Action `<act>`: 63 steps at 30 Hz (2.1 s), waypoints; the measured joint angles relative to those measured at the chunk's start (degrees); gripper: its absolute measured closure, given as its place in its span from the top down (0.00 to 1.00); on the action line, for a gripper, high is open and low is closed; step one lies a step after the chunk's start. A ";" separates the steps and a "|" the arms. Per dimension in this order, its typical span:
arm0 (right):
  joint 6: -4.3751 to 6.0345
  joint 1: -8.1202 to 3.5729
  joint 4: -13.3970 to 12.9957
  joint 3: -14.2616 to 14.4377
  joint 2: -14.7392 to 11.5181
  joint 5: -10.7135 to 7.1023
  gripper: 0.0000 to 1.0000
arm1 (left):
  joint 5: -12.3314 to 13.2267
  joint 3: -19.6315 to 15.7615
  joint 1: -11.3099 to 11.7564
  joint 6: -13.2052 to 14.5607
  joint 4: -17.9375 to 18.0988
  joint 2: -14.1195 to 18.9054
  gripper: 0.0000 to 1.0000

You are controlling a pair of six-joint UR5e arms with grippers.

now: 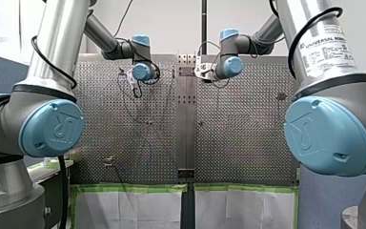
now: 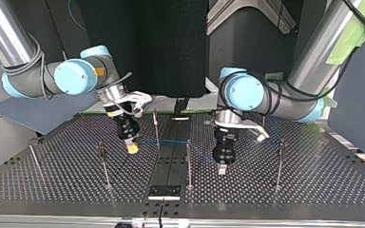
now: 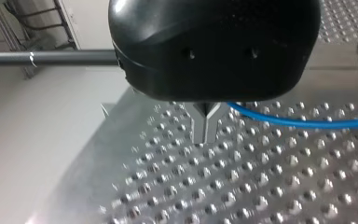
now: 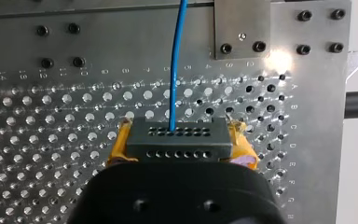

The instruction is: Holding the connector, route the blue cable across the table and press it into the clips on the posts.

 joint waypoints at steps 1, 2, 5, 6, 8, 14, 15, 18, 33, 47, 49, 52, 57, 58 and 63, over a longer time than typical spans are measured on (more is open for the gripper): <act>0.06 -0.22 -0.13 -0.02 0.08 -0.21 0.00 | -0.18 0.46 0.10 -0.03 -0.03 -0.47 0.02; 0.09 -0.39 -0.21 -0.02 0.12 -0.36 0.00 | -0.33 0.92 0.20 -0.06 -0.10 -0.92 0.02; 0.13 -0.85 -0.35 -0.02 0.23 -0.73 0.00 | -0.63 1.83 0.38 -0.04 -0.63 -2.40 0.02; 0.12 -0.96 -0.36 -0.03 0.25 -0.86 0.00 | -0.72 2.01 0.37 0.01 -0.89 -2.95 0.02; 0.07 -1.19 -0.38 -0.03 0.26 -1.15 0.00 | -0.87 2.14 0.32 0.09 -1.26 -3.59 0.02; -0.10 -1.42 -0.37 -0.02 0.28 -1.46 0.00 | -1.40 2.21 0.02 0.31 -2.07 -4.20 0.27; -0.10 -1.42 -0.36 -0.03 0.30 -1.48 0.00 | -1.44 2.21 -0.04 0.34 -2.20 -4.21 0.36; -0.06 -1.41 -0.33 -0.03 0.30 -1.51 0.00 | -1.55 2.22 -0.24 0.42 -2.61 -4.22 0.46; -0.13 -1.05 -0.18 -0.01 0.30 -1.47 0.00 | -4.72 2.07 -0.96 1.28 -9.08 -4.15 1.00; -0.16 -1.07 -0.03 -0.02 0.28 -1.29 0.00 | -4.41 -2.30 -2.00 -1.28 -9.31 0.25 1.00; -0.13 -1.18 0.00 -0.02 0.26 -1.30 0.00 | -3.41 -2.55 -1.86 -2.11 -8.63 0.80 1.00; -0.08 -1.27 0.01 -0.02 0.25 -1.29 0.00 | -2.08 -2.66 -1.66 -2.89 -7.58 1.11 1.00; -0.15 -1.33 -0.03 -0.02 0.21 -1.27 0.00 | -1.11 -2.68 -1.46 -3.95 -5.34 1.19 0.84; -0.16 -1.34 -0.04 -0.02 0.21 -1.26 0.00 | -0.99 -2.68 -1.44 -4.13 -4.91 1.19 0.84; -0.19 -1.34 -0.05 -0.04 0.20 -1.31 0.00 | -1.46 -2.69 -1.27 -4.55 -2.79 1.21 0.46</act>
